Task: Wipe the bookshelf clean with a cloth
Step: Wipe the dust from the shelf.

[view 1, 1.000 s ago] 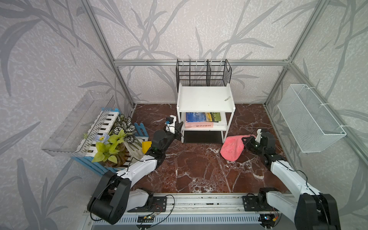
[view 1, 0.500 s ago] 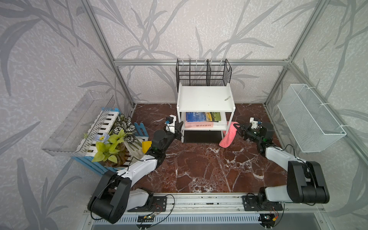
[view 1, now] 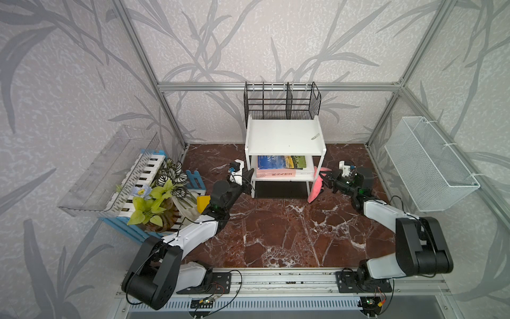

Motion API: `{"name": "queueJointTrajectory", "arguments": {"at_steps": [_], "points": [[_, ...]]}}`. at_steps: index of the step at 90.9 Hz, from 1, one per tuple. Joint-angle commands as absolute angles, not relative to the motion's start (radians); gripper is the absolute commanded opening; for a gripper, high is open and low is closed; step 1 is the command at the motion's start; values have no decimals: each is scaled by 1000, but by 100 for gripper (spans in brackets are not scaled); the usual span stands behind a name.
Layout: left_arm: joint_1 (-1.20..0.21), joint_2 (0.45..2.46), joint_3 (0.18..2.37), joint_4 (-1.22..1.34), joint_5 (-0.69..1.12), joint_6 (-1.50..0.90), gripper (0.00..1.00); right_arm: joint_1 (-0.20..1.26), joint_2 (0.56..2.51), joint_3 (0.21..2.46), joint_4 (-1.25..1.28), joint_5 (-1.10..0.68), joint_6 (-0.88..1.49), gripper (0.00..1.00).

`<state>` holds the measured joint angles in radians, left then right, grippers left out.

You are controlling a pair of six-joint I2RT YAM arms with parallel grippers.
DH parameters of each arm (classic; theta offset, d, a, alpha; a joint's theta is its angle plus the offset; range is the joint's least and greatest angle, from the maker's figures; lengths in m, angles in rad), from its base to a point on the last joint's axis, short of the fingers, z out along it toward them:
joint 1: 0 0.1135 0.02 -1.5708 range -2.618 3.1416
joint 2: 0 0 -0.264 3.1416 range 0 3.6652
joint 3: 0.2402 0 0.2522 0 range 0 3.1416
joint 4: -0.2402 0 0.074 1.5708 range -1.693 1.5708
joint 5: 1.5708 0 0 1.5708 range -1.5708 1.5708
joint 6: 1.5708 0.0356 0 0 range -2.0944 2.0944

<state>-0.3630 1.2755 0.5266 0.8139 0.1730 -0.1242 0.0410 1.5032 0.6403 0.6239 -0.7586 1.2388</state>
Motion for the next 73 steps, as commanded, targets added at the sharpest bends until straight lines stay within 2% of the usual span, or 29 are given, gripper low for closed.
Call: {"name": "queueJointTrajectory", "arguments": {"at_steps": [1,12,20,40,53,63,73], "points": [[-314,1327,535,769,-63,-288,0,54,1601,601,628,-795,1201,0],[-313,1326,534,767,-64,-288,0,55,1685,623,755,-849,1266,0],[-314,1320,529,769,-69,-287,0,56,1675,660,799,-869,1309,0],[-313,1317,526,772,-70,-285,0,69,1451,799,462,-814,1162,0],[-312,1321,528,773,-67,-286,0,70,1331,821,374,-753,1097,0],[-313,1322,528,775,-61,-288,0,72,1333,791,338,-707,1068,0],[-312,1329,530,775,-52,-294,0,72,1429,760,370,-734,1076,0]]}}
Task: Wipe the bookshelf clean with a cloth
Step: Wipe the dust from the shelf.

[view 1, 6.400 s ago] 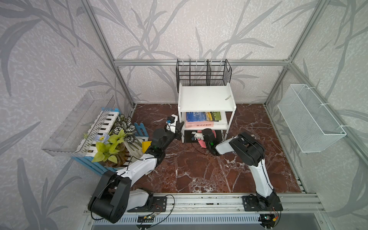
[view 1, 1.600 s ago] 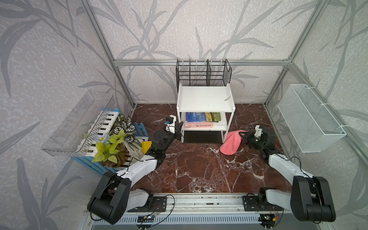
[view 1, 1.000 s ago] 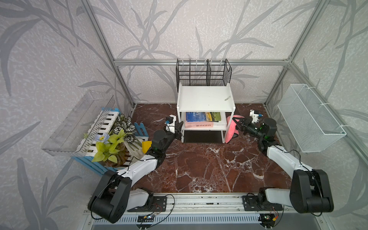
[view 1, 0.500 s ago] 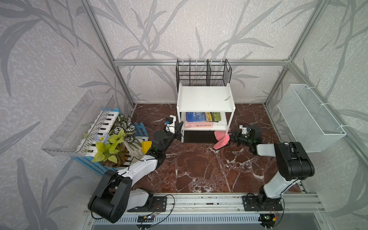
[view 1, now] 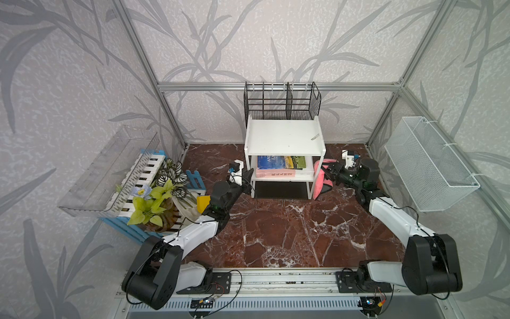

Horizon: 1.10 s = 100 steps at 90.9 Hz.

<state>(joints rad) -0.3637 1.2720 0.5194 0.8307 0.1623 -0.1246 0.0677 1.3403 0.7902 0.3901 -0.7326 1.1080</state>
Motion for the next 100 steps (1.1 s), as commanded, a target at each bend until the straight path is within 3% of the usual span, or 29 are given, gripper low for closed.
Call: {"name": "queueJointTrajectory", "arguments": {"at_steps": [1,28,61,82,100], "points": [[-313,1329,531,776,-51,-295,0,72,1441,757,374,-736,1078,0],[-314,1347,534,782,-20,-309,0,72,1658,751,470,-801,1126,0],[-313,1333,528,781,-27,-307,0,72,1525,778,291,-684,959,0],[-313,1345,534,778,-13,-314,0,71,1815,941,348,-839,919,0],[-312,1346,534,781,-12,-310,0,69,1934,1121,227,-887,812,0]]}}
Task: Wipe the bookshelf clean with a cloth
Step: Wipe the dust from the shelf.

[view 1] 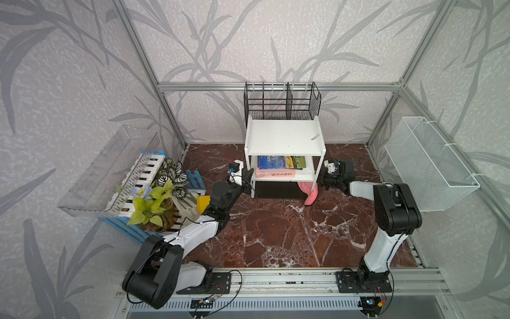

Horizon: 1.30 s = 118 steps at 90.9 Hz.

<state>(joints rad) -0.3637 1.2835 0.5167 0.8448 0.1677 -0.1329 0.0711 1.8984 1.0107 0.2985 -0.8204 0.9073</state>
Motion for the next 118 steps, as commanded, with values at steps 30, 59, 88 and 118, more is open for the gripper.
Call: {"name": "queueJointTrajectory", "arguments": {"at_steps": [30,59,88,118], "points": [[-313,1367,543,778,-2,-311,0,61,2178,1350,102,-922,761,0],[-312,1363,540,778,-8,-311,0,60,2139,1140,85,-925,720,0],[-313,1375,544,778,2,-318,0,55,2074,1112,-45,-961,594,0],[-317,1400,556,788,45,-334,0,151,2274,1423,-93,-1018,653,0]]}}
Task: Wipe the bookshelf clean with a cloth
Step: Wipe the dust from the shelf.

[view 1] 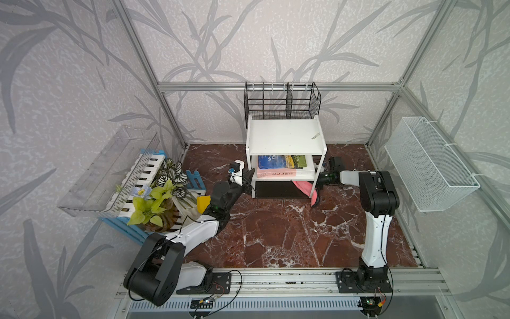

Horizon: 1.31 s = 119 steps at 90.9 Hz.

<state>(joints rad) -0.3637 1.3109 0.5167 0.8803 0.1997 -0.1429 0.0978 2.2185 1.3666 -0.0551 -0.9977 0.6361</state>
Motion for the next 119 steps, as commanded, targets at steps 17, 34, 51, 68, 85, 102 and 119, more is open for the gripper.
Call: {"name": "queueJointTrajectory", "arguments": {"at_steps": [17,34,51,68,85,102,119], "points": [[-318,1417,572,764,34,-329,0,164,2279,1366,159,-1113,839,0],[-317,1407,572,753,16,-319,0,127,2318,1351,146,-1122,858,0],[-314,1387,566,747,-11,-309,0,13,2249,1234,250,-1015,944,0],[-312,1402,576,745,10,-310,0,119,2313,1411,53,-1081,824,0],[-314,1434,591,746,46,-319,0,190,2375,1493,125,-1098,919,0],[-312,1446,595,749,38,-317,0,207,2405,1481,158,-1089,962,0],[-312,1408,575,746,-11,-307,0,143,2340,1351,309,-1016,1077,0]]}}
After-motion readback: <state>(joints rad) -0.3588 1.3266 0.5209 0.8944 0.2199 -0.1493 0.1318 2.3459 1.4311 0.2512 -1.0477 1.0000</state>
